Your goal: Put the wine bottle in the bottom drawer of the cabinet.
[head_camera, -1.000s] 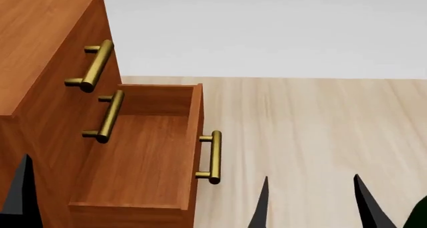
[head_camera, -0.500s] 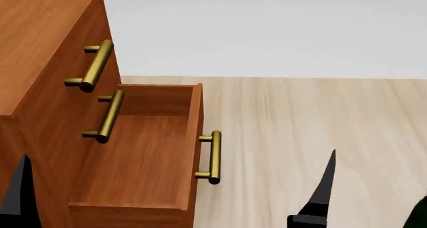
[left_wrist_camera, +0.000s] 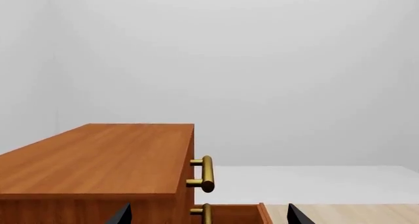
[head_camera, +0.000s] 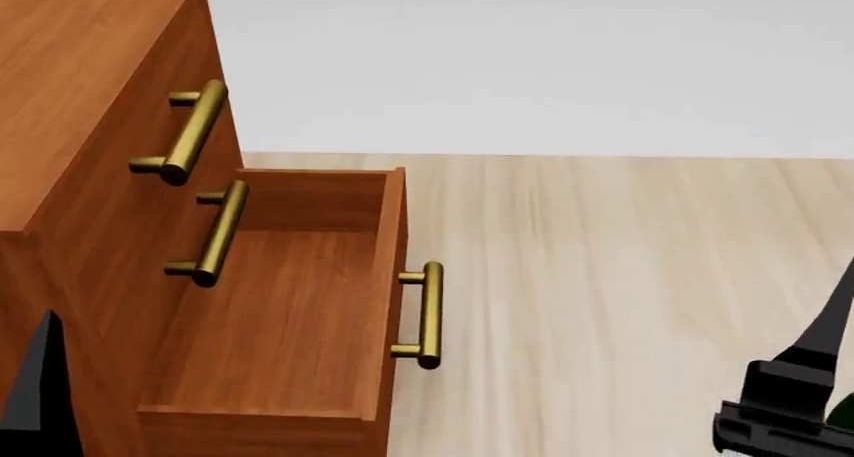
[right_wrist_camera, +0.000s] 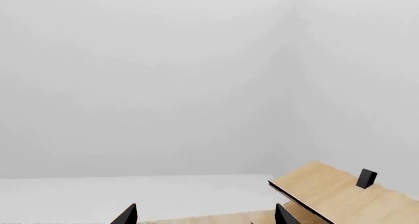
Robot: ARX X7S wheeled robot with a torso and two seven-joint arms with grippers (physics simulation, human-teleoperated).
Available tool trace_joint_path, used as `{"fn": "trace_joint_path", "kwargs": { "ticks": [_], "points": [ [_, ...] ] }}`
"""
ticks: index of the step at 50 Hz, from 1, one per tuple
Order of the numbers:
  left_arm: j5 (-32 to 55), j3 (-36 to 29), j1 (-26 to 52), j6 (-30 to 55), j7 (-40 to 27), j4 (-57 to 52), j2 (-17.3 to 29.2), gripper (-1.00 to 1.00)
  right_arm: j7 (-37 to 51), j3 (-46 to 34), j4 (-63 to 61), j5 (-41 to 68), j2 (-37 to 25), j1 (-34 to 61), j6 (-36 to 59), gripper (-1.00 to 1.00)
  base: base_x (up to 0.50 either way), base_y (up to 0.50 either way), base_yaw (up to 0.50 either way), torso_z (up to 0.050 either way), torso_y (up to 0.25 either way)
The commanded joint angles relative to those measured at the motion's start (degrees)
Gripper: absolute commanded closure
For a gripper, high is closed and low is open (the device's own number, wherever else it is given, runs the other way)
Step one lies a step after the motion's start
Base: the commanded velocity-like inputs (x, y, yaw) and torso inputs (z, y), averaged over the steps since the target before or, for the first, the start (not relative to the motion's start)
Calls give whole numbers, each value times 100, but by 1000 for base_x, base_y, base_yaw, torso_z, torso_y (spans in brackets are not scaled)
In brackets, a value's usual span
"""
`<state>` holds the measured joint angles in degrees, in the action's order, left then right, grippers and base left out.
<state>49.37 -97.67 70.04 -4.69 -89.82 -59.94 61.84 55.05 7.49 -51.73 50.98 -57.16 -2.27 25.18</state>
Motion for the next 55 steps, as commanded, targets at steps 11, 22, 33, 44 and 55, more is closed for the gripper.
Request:
{"fn": "trace_joint_path", "kwargs": {
  "ticks": [11,22,33,44,55],
  "points": [
    [-15,-41,-2,8,-6,-3,2,-100,-241,462,773,71,-228,-210,-23,-100,0,0,0,0,0],
    [-27,-77,27,-48,22,10,43,-100,-350,46,1270,149,-295,419,218,-100,0,0,0,0,0],
    [32,7,16,23,23,14,22,-100,-574,-70,1776,104,-109,465,123,-100,0,0,0,0,0],
    [-137,29,-225,-101,120,72,53,-100,-751,-316,2190,-59,-58,759,151,-100,0,0,0,0,0],
    [-120,126,-303,-110,158,113,104,-100,-954,-301,2663,-145,93,546,-11,-100,0,0,0,0,0]
  ]
}}
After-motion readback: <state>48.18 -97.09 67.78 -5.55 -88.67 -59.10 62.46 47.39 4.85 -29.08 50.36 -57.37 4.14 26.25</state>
